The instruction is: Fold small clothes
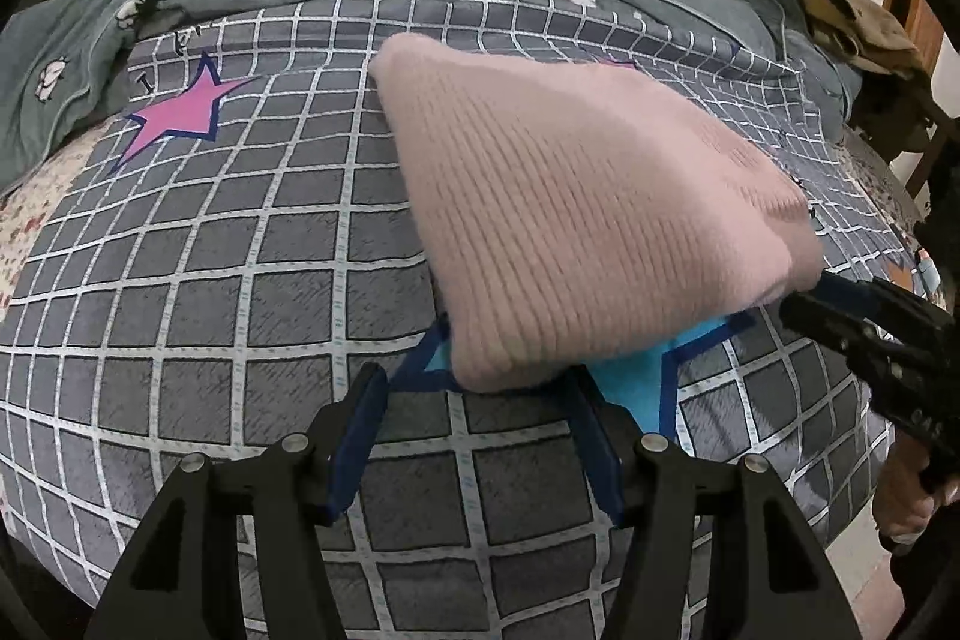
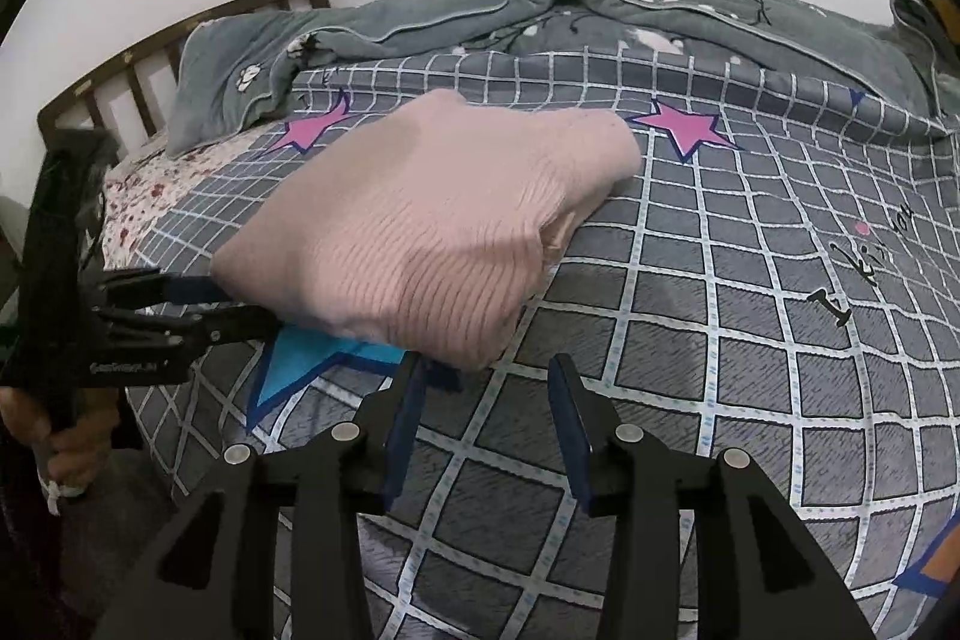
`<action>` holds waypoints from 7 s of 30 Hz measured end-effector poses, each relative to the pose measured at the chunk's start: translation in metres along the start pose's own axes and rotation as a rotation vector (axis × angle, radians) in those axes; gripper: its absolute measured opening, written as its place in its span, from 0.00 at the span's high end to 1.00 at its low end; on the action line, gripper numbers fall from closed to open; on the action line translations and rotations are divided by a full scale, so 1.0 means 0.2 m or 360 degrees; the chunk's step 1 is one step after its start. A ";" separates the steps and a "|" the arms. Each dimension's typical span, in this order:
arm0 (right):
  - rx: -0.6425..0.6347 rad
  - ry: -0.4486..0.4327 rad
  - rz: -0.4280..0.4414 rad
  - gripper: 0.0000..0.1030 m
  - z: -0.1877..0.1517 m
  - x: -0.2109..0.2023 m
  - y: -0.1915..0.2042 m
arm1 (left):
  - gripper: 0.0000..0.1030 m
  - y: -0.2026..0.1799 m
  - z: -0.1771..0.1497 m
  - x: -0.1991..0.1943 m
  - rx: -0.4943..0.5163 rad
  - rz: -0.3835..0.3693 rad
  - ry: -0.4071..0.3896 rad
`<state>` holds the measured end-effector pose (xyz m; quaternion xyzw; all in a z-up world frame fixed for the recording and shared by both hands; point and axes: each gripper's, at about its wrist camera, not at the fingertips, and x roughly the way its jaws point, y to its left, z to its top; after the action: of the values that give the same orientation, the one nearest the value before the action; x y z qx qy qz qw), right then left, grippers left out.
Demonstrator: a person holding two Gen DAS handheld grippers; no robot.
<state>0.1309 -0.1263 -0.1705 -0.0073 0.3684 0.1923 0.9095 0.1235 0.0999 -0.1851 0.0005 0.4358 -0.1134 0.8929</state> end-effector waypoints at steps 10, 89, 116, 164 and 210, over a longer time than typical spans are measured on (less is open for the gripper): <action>0.0064 -0.0050 0.0018 0.60 0.02 -0.06 -0.04 | 0.44 0.02 0.00 -0.09 -0.0073 -0.0017 -0.0048; 0.0261 -0.0138 0.0082 0.78 0.07 -0.11 -0.10 | 0.86 0.05 -0.05 -0.08 -0.0131 -0.0079 -0.0127; 0.0189 -0.0136 -0.0164 0.53 0.05 -0.45 0.01 | 0.38 -0.17 0.01 -0.49 -0.0167 -0.0058 -0.0281; 0.0172 -0.0280 -0.0500 0.02 -0.08 -1.19 0.20 | 0.10 -0.47 -0.16 -1.12 -0.0114 0.0298 -0.0444; 0.0178 -0.0320 -0.0516 0.02 -0.08 -1.26 0.21 | 0.10 -0.45 -0.16 -1.14 -0.0107 0.0300 -0.0451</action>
<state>-0.0600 -0.1759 -0.0083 0.0034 0.2799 0.0224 0.9597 -0.0562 0.0616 -0.0185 -0.0044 0.3071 -0.0134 0.9516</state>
